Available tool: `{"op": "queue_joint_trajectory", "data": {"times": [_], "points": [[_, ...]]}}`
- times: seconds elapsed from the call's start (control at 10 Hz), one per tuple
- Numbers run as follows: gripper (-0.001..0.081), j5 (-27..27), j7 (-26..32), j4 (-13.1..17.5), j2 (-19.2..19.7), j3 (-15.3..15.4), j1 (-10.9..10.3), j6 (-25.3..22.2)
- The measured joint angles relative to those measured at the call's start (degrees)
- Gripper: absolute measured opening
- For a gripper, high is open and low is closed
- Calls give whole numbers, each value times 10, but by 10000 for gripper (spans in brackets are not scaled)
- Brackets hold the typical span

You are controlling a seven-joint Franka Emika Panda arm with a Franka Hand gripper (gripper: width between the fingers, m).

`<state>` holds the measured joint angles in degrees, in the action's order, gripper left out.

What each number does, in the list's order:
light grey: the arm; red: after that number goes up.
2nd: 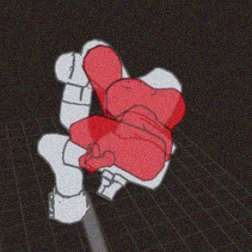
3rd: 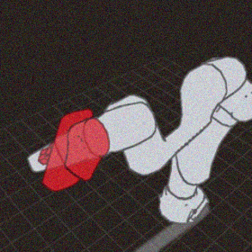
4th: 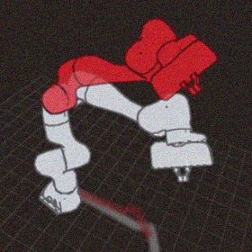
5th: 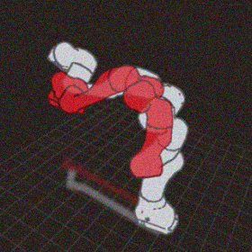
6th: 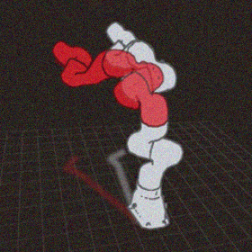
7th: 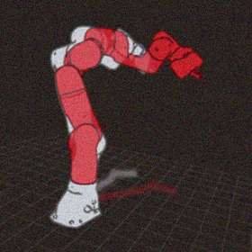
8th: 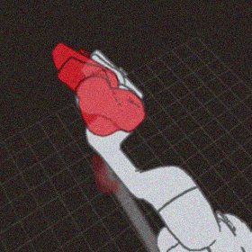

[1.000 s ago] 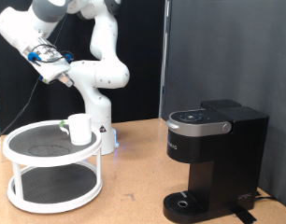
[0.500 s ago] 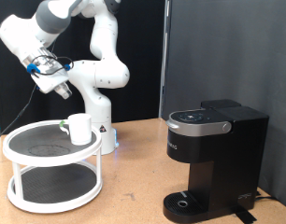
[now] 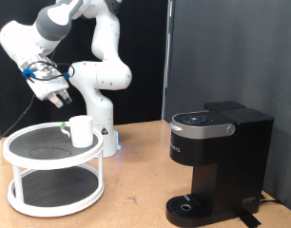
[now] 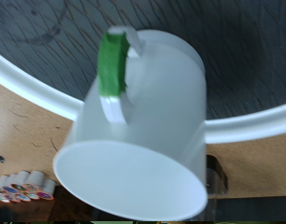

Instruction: Make a cup of coffee with the keurig machine

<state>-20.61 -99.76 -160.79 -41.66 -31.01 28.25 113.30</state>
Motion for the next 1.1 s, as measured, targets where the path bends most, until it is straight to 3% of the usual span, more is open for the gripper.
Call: {"op": "queue_joint_trajectory", "data": {"times": [0.1,0.2,1.1], "points": [[699,-4,0,-2,8,0,-1,9],[724,-9,1,-2,20,-1,-4,12],[734,-50,53,-13,118,0,-39,92]]}}
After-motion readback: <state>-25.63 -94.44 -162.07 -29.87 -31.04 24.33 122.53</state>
